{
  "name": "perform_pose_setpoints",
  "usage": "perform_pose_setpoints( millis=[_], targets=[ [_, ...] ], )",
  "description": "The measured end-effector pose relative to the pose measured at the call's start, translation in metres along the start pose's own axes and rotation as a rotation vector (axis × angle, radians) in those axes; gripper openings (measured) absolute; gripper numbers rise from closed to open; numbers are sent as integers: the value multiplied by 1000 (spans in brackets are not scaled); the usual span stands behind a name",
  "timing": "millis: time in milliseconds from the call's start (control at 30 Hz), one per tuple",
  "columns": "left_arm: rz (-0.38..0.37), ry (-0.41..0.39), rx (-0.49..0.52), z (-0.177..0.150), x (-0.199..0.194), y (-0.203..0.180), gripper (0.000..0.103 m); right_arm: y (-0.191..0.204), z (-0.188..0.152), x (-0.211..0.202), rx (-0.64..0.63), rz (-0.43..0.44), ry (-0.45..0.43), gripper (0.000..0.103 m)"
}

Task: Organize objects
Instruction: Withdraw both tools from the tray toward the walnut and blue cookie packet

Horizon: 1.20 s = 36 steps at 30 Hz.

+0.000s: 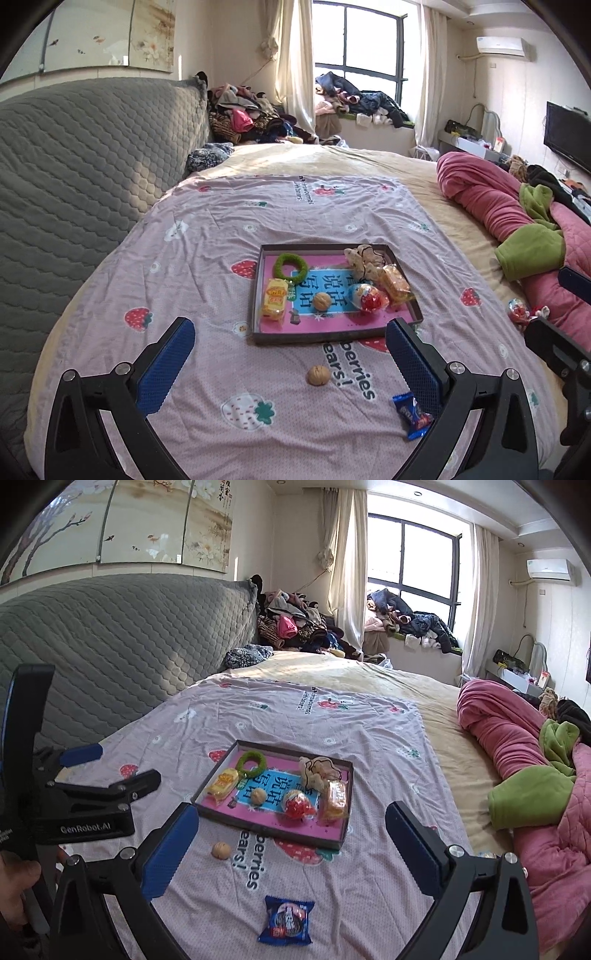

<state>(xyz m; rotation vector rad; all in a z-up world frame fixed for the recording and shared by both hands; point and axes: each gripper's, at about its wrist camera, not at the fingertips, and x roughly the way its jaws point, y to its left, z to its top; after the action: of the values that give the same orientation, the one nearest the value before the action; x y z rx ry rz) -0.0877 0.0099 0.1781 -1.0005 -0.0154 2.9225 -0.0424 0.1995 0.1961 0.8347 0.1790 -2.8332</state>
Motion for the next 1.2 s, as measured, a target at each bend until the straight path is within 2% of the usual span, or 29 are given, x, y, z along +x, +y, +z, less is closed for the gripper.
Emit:
perform_pose_setpoints(
  millis=[900,1200],
  targets=[
    [1,-38,-5,-59,-74,11,103,49,-58,-66,-31,5,-15,102],
    [-3,-33,-24,-81,-77,19,103,49,-79,-68,-10,5,-11,102]
  ],
)
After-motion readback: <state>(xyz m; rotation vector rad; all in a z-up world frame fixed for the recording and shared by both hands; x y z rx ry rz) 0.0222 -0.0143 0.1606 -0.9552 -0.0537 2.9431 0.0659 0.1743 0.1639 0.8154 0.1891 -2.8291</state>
